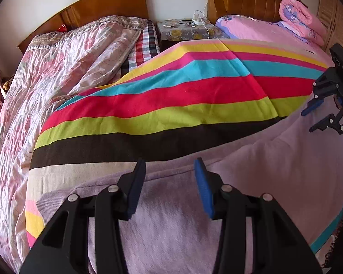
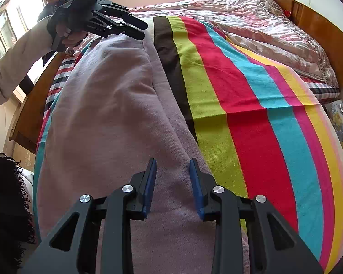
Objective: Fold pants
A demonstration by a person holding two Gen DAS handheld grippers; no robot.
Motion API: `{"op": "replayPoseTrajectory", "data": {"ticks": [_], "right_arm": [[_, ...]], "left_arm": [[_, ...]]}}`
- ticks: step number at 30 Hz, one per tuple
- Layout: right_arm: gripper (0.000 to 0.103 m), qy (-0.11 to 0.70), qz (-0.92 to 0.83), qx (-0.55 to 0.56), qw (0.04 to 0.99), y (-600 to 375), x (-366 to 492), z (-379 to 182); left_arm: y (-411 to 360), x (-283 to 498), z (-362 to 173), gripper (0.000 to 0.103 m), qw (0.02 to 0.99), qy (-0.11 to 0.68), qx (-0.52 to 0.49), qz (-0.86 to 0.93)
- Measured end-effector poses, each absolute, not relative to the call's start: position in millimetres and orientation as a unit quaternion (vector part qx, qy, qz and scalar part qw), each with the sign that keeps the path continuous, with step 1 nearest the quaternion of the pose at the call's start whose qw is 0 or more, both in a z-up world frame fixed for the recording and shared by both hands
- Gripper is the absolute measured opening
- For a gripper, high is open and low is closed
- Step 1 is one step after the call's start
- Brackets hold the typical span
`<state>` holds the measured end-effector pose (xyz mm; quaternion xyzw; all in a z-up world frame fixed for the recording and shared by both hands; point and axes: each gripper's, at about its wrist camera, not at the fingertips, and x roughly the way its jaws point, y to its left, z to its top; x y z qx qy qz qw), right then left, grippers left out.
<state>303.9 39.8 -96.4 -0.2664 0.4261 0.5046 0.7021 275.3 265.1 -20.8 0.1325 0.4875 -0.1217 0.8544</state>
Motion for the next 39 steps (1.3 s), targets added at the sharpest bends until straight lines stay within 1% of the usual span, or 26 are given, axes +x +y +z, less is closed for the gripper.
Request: {"op": "replayPoseTrajectory", "data": {"ticks": [3,9,10,11,12,13,14,16,18,21,25,26,28,29,30,32,33,34,36,37,39], "right_arm": [[0.031,0.428,0.51,-0.25,0.703,38.3,311.2,-99.8],[0.031,0.429,0.502,-0.256,0.705,41.3,311.0,-101.5],[0.028,0.423,0.503,-0.263,0.706,41.9,307.3,-100.5],[0.012,0.412,0.5,-0.276,0.71,42.7,301.6,-98.5],[0.005,0.398,0.497,-0.289,0.715,43.9,294.1,-95.4],[0.005,0.383,0.487,-0.304,0.723,44.4,285.8,-92.1],[0.004,0.366,0.478,-0.316,0.733,44.0,278.0,-87.2],[0.004,0.339,0.455,-0.313,0.762,39.3,270.1,-72.0],[0.004,0.317,0.436,-0.293,0.79,31.3,267.4,-54.0],[0.004,0.316,0.419,-0.286,0.802,28.7,271.2,-52.7],[0.004,0.38,0.407,-0.299,0.775,40.3,283.9,-93.8],[0.01,0.384,0.41,-0.293,0.774,39.4,284.6,-96.7],[0.027,0.386,0.419,-0.269,0.776,39.6,288.5,-88.1],[0.045,0.376,0.428,-0.25,0.783,41.2,290.6,-79.6],[0.05,0.366,0.441,-0.233,0.786,45.6,294.2,-69.5],[0.05,0.352,0.466,-0.218,0.782,69.2,302.6,-54.1],[0.05,0.348,0.481,-0.212,0.776,87.0,309.0,-49.0],[0.05,0.346,0.498,-0.206,0.768,106.7,316.3,-46.2],[0.049,0.348,0.524,-0.204,0.75,152.2,329.1,-46.3],[0.049,0.348,0.537,-0.205,0.741,175.9,333.3,-47.5],[0.046,0.353,0.563,-0.203,0.719,221.2,339.1,-50.5]], "left_arm": [[266.6,275.4,-35.7,0.044,0.842,0.503,0.144,-0.131],[264.5,275.5,-42.6,0.045,0.84,0.499,0.164,-0.136],[262.1,275.0,-44.5,0.04,0.837,0.5,0.175,-0.137],[258.6,273.7,-45.7,0.037,0.836,0.498,0.187,-0.137],[255.0,271.7,-45.8,0.024,0.836,0.493,0.2,-0.131],[251.7,269.1,-44.4,0.006,0.839,0.485,0.214,-0.126],[249.7,265.0,-42.0,0.0,0.84,0.478,0.221,-0.131],[247.5,258.2,-35.9,0.0,0.849,0.455,0.241,-0.116],[250.7,253.6,-21.8,0.0,0.868,0.425,0.238,-0.1],[259.5,257.9,-3.4,0.0,0.885,0.404,0.216,-0.087],[268.4,273.8,-23.2,0.0,0.871,0.432,0.231,-0.041],[275.2,273.2,-25.3,0.0,0.873,0.433,0.225,-0.024],[298.2,264.3,-15.7,0.0,0.886,0.425,0.183,0.001],[314.0,256.6,-6.5,0.001,0.897,0.415,0.15,0.021],[330.3,246.6,2.0,0.001,0.907,0.405,0.111,0.037],[361.2,221.4,14.4,0.012,0.918,0.386,0.036,0.084],[374.2,206.8,16.9,0.026,0.92,0.376,0.003,0.114],[384.5,191.0,17.4,0.038,0.92,0.367,-0.033,0.133],[399.9,155.9,13.8,0.05,0.921,0.345,-0.112,0.144],[405.5,139.2,10.3,0.053,0.919,0.334,-0.149,0.149],[412.1,109.0,-0.3,0.056,0.912,0.316,-0.217,0.148]]}}
